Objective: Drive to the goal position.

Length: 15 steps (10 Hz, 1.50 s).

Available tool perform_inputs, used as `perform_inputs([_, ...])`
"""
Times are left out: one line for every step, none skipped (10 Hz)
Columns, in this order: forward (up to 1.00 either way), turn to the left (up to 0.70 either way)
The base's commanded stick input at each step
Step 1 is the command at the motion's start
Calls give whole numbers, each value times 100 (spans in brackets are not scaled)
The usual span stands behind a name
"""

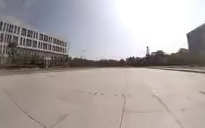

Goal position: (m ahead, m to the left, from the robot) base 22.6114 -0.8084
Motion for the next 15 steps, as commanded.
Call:
perform_inputs([52,0])
perform_inputs([52,0])
perform_inputs([52,0])
perform_inputs([52,0])
perform_inputs([51,0])
perform_inputs([52,0])
perform_inputs([51,0])
perform_inputs([51,0])
perform_inputs([51,0])
perform_inputs([52,0])
perform_inputs([39,0])
perform_inputs([16,0])
perform_inputs([11,0])
perform_inputs([7,0])
perform_inputs([7,0])
